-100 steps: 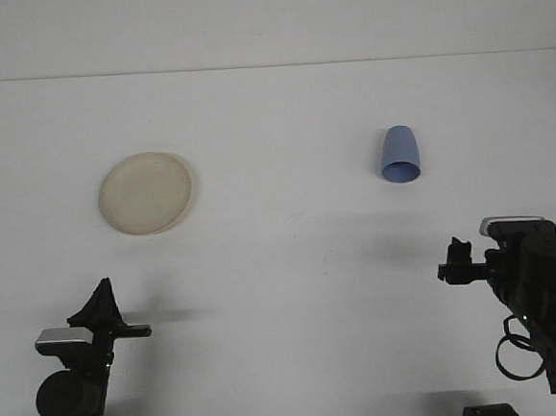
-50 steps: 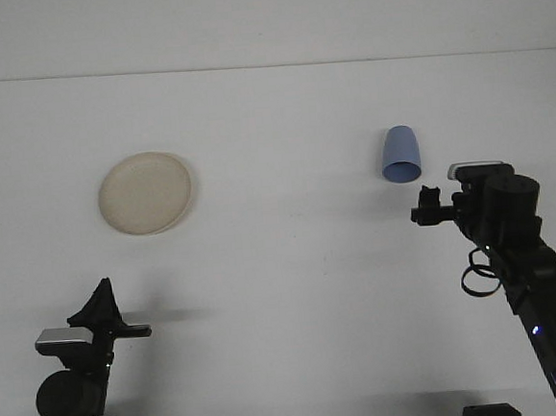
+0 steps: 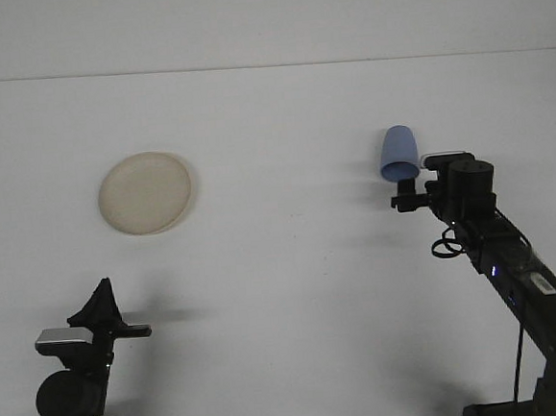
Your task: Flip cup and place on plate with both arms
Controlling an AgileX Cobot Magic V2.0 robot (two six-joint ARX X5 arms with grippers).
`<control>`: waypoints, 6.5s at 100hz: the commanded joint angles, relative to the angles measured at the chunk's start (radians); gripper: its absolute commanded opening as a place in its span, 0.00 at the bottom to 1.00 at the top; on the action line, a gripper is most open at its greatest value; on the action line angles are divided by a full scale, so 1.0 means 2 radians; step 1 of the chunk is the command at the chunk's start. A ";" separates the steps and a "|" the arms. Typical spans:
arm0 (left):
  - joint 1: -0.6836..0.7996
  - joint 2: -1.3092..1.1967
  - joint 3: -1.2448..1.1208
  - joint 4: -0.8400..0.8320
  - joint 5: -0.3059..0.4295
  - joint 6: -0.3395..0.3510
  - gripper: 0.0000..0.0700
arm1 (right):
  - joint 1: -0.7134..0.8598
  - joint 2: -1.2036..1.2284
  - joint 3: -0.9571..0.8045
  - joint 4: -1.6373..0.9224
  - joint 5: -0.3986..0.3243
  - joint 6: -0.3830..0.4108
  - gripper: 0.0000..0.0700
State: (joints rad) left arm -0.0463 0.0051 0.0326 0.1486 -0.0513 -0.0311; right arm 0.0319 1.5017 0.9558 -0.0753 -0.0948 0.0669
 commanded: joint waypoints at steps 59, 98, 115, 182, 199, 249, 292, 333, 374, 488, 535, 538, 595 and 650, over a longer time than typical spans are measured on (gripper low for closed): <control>0.001 -0.001 -0.009 0.005 -0.002 0.007 0.02 | -0.010 0.126 0.002 0.209 0.008 -0.020 0.70; 0.001 -0.001 -0.009 0.005 -0.002 0.007 0.02 | -0.040 0.175 0.003 0.275 -0.034 -0.021 0.57; 0.001 -0.001 -0.009 0.005 -0.002 0.007 0.02 | -0.042 0.186 0.003 0.295 -0.066 -0.029 0.09; 0.001 -0.001 -0.009 0.005 -0.002 0.007 0.02 | -0.031 -0.052 0.016 0.075 -0.084 -0.026 0.00; 0.001 -0.001 -0.009 0.005 -0.002 0.007 0.02 | -0.009 -0.138 0.084 -0.149 -0.084 -0.010 0.00; 0.001 -0.001 -0.009 0.005 -0.002 0.007 0.02 | 0.162 -0.070 0.283 -0.566 -0.052 0.031 0.00; 0.001 -0.001 -0.009 0.005 -0.002 0.007 0.02 | 0.286 0.114 0.327 -0.646 -0.005 0.040 0.00; 0.001 -0.001 -0.009 0.005 -0.002 0.007 0.02 | 0.312 0.179 0.353 -0.646 0.012 0.047 0.00; 0.001 -0.001 -0.009 0.005 -0.002 0.007 0.02 | 0.312 0.182 0.357 -0.646 0.006 0.047 0.66; 0.001 -0.001 -0.009 0.005 -0.002 0.007 0.02 | -0.017 -0.225 0.185 -0.423 0.039 -0.016 0.66; 0.001 -0.001 -0.009 0.005 -0.002 0.007 0.02 | -0.019 -0.507 -0.182 -0.104 0.032 -0.016 0.66; 0.001 -0.001 -0.009 0.005 -0.002 0.007 0.02 | -0.019 -0.517 -0.195 -0.099 0.032 -0.019 0.66; 0.001 -0.001 -0.009 0.005 -0.002 0.007 0.02 | -0.019 -0.558 -0.232 -0.067 0.025 -0.023 0.66; 0.001 0.000 0.003 0.000 -0.002 -0.023 0.02 | -0.019 -0.557 -0.232 -0.067 0.025 -0.023 0.66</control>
State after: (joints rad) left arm -0.0463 0.0051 0.0334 0.1474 -0.0513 -0.0376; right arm -0.0067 0.3840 0.4858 -0.2218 -0.0475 0.0299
